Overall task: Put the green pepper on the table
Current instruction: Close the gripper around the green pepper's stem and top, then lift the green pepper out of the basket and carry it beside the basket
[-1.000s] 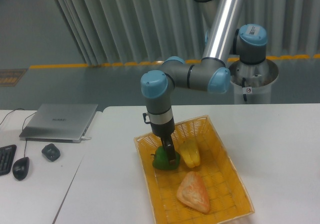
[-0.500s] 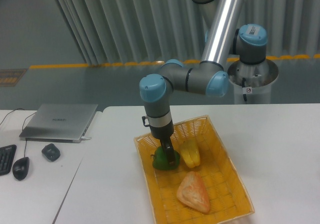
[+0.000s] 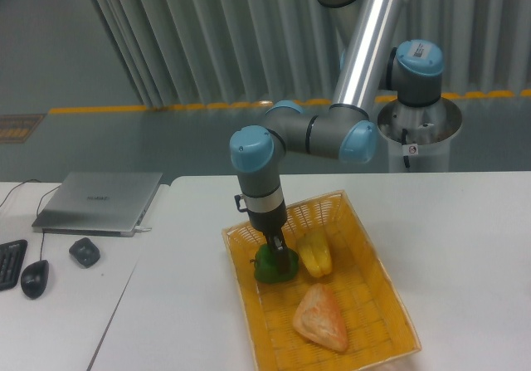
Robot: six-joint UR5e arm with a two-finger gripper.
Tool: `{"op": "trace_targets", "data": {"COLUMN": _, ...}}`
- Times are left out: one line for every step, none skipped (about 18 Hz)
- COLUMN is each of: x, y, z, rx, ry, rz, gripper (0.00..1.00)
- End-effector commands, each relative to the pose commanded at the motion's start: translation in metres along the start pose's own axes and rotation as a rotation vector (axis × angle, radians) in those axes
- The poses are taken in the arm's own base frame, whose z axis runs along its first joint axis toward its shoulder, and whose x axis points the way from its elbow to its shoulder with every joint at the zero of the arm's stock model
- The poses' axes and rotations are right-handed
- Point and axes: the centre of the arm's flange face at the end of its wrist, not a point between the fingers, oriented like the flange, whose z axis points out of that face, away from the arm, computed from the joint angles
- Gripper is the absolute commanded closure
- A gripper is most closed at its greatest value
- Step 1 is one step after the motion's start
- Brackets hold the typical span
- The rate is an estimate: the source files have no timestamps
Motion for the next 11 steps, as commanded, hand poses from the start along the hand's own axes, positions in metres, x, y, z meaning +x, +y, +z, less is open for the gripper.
{"op": "trace_targets", "data": {"x": -0.003, "y": 0.001, "z": -0.006, "rx": 0.005, "ry": -0.006, "rz": -0.008, "gripper": 0.68}}
{"op": "trace_targets", "data": {"x": -0.007, "y": 0.006, "z": -0.014, "rx": 0.012, "ry": -0.014, "rz": -0.023, "gripper": 0.68}}
{"op": "trace_targets", "data": {"x": -0.008, "y": 0.01, "z": -0.022, "rx": 0.013, "ry": -0.013, "rz": -0.029, "gripper": 0.68}}
{"op": "trace_targets", "data": {"x": -0.012, "y": 0.015, "z": -0.029, "rx": 0.01, "ry": -0.012, "rz": -0.04, "gripper": 0.68}}
{"op": "trace_targets", "data": {"x": -0.013, "y": 0.017, "z": -0.036, "rx": 0.014, "ry": -0.012, "rz": -0.044, "gripper": 0.67}}
{"op": "trace_targets", "data": {"x": -0.016, "y": 0.022, "z": -0.044, "rx": 0.023, "ry": -0.014, "rz": -0.054, "gripper": 0.66}}
{"op": "trace_targets", "data": {"x": -0.023, "y": 0.029, "z": -0.052, "rx": 0.036, "ry": -0.019, "rz": -0.07, "gripper": 0.66}}
{"op": "trace_targets", "data": {"x": -0.028, "y": 0.035, "z": -0.06, "rx": 0.046, "ry": -0.024, "rz": -0.084, "gripper": 0.66}}
{"op": "trace_targets", "data": {"x": -0.036, "y": 0.043, "z": -0.067, "rx": 0.053, "ry": -0.034, "rz": -0.099, "gripper": 0.65}}
{"op": "trace_targets", "data": {"x": -0.047, "y": 0.051, "z": -0.069, "rx": 0.054, "ry": -0.038, "rz": -0.117, "gripper": 0.65}}
{"op": "trace_targets", "data": {"x": -0.057, "y": 0.06, "z": -0.073, "rx": 0.055, "ry": -0.046, "rz": -0.135, "gripper": 0.65}}
